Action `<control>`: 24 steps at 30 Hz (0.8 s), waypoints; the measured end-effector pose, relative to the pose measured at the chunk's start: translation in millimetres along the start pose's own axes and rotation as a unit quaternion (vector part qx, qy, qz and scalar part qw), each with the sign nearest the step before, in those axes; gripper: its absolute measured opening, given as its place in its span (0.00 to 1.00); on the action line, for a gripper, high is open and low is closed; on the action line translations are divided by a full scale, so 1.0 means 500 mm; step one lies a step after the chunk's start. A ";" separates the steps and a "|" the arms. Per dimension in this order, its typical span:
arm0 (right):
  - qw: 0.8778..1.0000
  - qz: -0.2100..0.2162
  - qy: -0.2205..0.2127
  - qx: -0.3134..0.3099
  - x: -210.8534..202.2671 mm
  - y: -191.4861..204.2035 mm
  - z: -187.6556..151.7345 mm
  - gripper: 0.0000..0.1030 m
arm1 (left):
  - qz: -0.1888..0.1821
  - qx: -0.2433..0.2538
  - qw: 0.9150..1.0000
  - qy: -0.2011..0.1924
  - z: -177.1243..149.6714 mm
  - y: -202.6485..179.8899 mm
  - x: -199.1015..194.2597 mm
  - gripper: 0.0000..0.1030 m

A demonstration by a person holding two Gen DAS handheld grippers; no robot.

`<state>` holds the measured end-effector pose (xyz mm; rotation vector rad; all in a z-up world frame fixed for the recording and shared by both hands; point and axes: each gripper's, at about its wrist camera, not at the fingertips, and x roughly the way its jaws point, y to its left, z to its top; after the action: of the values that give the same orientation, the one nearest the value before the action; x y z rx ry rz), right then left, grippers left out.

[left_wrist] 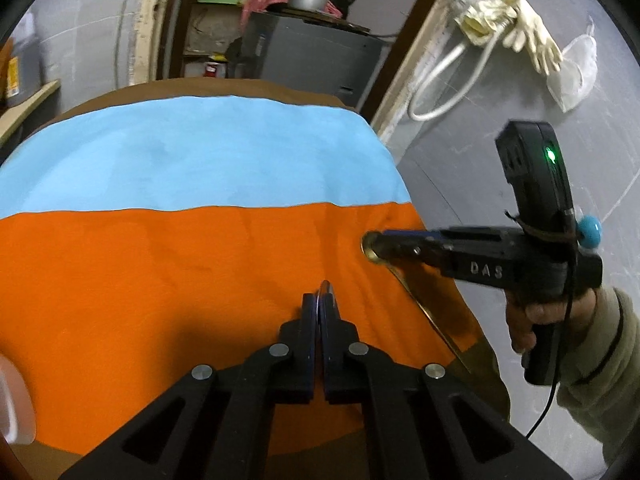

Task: Organize utensils
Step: 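Lift and carry the gold and silver spoons over the white caddy with both tools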

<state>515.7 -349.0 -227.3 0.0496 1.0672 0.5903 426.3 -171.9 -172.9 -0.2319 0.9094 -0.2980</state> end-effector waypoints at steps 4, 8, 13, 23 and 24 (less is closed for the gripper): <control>1.000 -0.008 -0.012 -0.008 -0.015 0.029 -0.012 0.02 | 0.017 -0.006 1.000 -0.024 0.005 0.005 -0.025 0.02; 0.999 -0.033 -0.041 -0.013 -0.054 0.059 -0.028 0.02 | 0.033 0.000 0.998 -0.056 0.007 0.001 -0.063 0.02; 0.991 -0.071 -0.115 -0.018 -0.134 0.121 -0.052 0.02 | 0.042 0.015 0.994 -0.103 -0.001 -0.013 -0.119 0.02; 0.958 -0.143 -0.242 -0.053 -0.249 0.256 -0.092 0.02 | 0.053 0.045 0.981 -0.183 -0.026 -0.027 -0.227 0.02; 0.955 -0.148 -0.252 -0.053 -0.260 0.265 -0.094 0.02 | 0.054 0.045 0.980 -0.187 -0.026 -0.026 -0.234 0.02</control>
<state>374.7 -310.2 -103.6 -0.0516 0.5295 0.3346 346.1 -144.0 -90.1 -0.1476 0.5331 -0.1860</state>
